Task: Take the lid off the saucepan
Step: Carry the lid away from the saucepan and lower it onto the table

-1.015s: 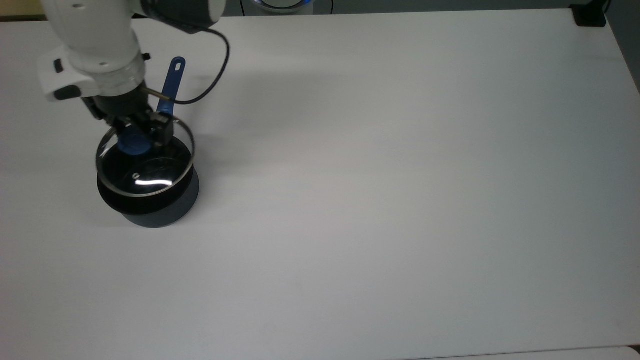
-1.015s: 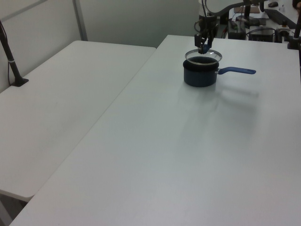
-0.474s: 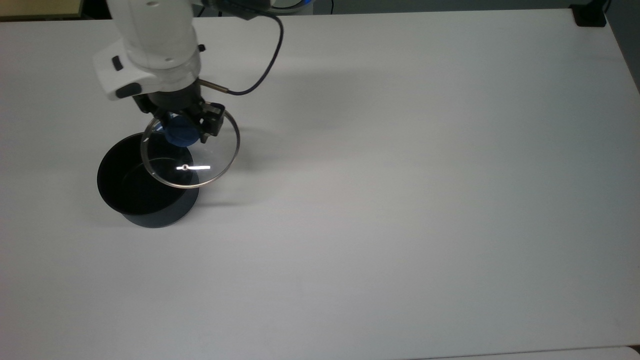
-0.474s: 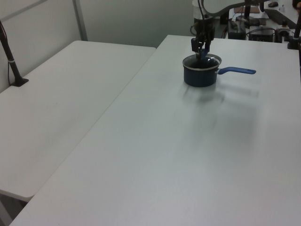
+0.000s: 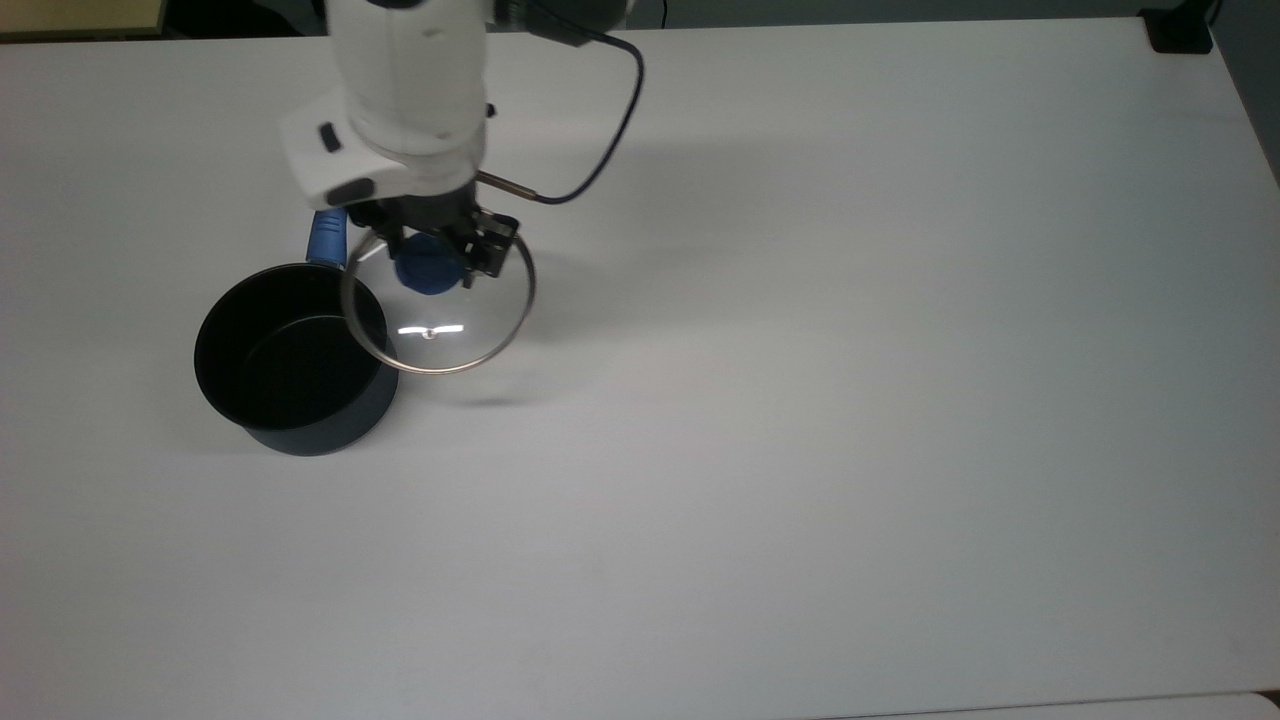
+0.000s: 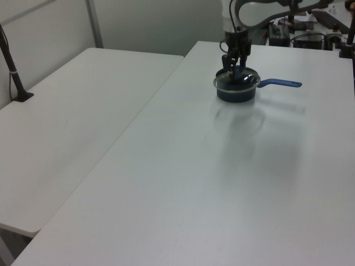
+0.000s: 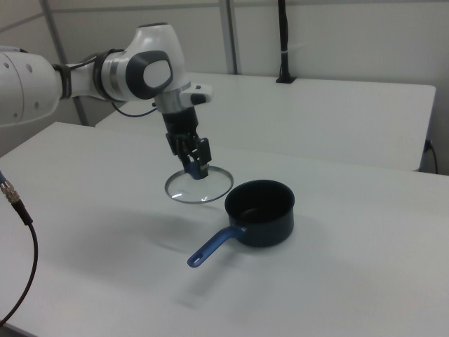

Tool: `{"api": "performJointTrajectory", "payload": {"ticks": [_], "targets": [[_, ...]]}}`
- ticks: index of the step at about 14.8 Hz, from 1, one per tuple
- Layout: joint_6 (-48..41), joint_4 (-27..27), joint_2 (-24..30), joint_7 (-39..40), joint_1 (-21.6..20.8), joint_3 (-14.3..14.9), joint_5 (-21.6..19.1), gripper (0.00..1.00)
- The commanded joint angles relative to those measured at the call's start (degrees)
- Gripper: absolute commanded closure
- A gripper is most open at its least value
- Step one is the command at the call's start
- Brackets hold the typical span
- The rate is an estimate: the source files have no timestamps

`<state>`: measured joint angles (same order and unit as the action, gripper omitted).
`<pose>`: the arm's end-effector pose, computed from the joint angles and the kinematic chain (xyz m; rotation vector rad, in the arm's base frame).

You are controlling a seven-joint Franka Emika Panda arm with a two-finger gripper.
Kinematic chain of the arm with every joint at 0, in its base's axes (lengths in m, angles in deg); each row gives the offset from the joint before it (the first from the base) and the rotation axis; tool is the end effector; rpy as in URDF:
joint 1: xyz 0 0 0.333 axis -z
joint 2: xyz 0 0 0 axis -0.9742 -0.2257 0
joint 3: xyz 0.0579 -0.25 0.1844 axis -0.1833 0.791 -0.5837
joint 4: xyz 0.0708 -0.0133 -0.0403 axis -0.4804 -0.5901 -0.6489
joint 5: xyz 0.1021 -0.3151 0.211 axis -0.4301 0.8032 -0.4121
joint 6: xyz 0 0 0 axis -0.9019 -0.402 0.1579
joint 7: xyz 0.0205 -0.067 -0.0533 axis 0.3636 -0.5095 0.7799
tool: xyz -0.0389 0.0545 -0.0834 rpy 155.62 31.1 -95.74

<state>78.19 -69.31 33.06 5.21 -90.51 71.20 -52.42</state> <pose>0.6635 -0.0296 0.4593 2.9439 -0.4459 -0.0082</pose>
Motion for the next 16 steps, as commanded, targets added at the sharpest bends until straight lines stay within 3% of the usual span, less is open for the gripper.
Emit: {"api": "performJointTrajectory", "payload": {"ticks": [1,9,14,16], "targets": [[0.0,-3.5,1.8,-3.5,-3.0,1.0,1.1,0.54],[0.5,-4.4,0.6,-12.9,-5.1,-1.0,0.9,0.54],[9.7,-9.4,-2.1,-22.9,-6.0,-5.3,1.1,0.54],[10.0,-9.3,-2.6,-23.9,-6.1,-5.3,1.1,0.54]]}}
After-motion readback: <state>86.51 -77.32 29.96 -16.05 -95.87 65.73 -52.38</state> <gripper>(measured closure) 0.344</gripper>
